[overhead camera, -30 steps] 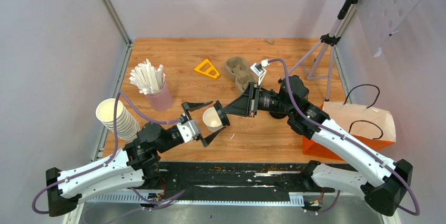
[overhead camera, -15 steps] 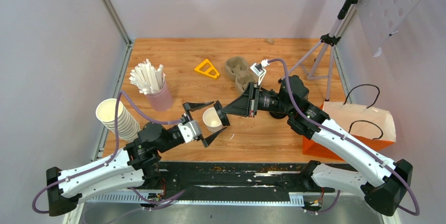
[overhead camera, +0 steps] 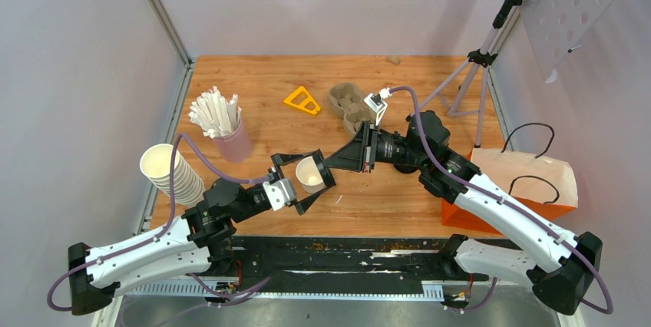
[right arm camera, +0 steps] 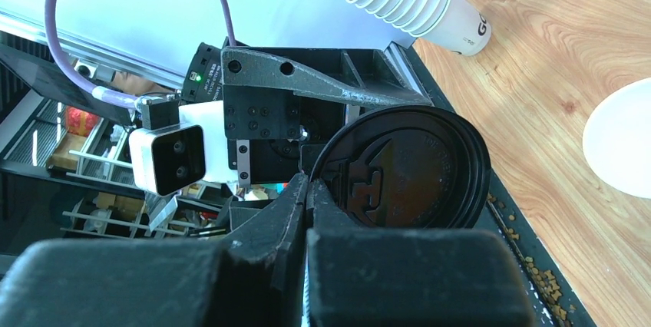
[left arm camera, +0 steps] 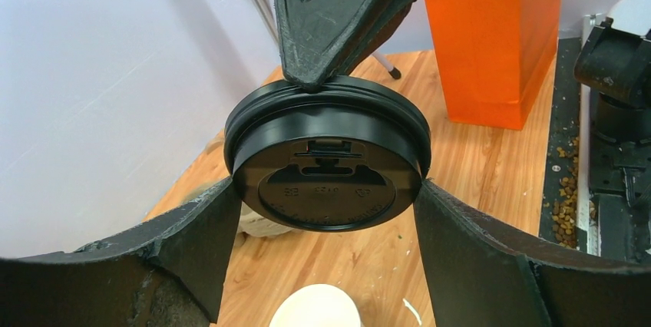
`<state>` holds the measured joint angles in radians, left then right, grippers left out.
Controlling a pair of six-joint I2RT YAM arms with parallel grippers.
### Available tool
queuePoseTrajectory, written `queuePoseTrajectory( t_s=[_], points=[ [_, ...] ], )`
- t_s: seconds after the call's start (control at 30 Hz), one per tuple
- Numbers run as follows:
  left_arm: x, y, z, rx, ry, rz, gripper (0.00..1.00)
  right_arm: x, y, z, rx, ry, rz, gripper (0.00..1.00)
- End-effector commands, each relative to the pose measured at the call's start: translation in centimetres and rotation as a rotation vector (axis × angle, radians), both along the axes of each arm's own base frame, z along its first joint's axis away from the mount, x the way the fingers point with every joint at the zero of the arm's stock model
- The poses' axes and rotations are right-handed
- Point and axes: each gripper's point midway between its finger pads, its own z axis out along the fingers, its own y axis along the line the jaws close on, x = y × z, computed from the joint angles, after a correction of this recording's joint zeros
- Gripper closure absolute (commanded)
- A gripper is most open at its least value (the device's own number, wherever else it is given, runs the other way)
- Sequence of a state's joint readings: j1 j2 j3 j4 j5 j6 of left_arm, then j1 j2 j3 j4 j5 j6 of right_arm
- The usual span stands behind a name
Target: Pack the takeout coffee
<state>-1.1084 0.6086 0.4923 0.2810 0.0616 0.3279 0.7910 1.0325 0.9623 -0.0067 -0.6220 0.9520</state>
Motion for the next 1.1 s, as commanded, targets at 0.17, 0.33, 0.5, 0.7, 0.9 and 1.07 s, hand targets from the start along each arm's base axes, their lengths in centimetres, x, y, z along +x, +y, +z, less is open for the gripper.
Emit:
queuePoseTrajectory(
  t_s=[0.17, 0.33, 0.5, 0.7, 0.9, 1.07],
  points=[
    [-0.1, 0.9, 0.7, 0.020, 0.026, 0.022, 0.16, 0.8, -0.4, -0.4, -0.056, -0.029, -0.060, 0.78],
    [0.6, 2.1, -0.1, 0.050, 0.157, 0.099, 0.14, 1.6, -1.6, -0.8, -0.088, -0.046, -0.150, 0.49],
    [1.7, 4.3, -0.9, 0.132, 0.300, 0.240, 0.14, 2.3, -2.8, -1.5, -0.148, -0.071, -0.226, 0.26],
    [2.8, 7.2, -0.4, 0.261, 0.435, 0.427, 0.17, 3.3, -5.0, -3.1, -0.282, -0.115, -0.328, 0.04],
    [3.2, 8.0, -0.4, 0.420, 0.563, 0.550, 0.17, 4.4, -7.8, -3.6, -0.406, -0.186, -0.441, 0.00],
    [2.9, 6.7, -1.4, 0.561, 0.637, 0.546, 0.16, 4.9, -9.7, -3.4, -0.460, -0.232, -0.510, 0.00]
  ],
)
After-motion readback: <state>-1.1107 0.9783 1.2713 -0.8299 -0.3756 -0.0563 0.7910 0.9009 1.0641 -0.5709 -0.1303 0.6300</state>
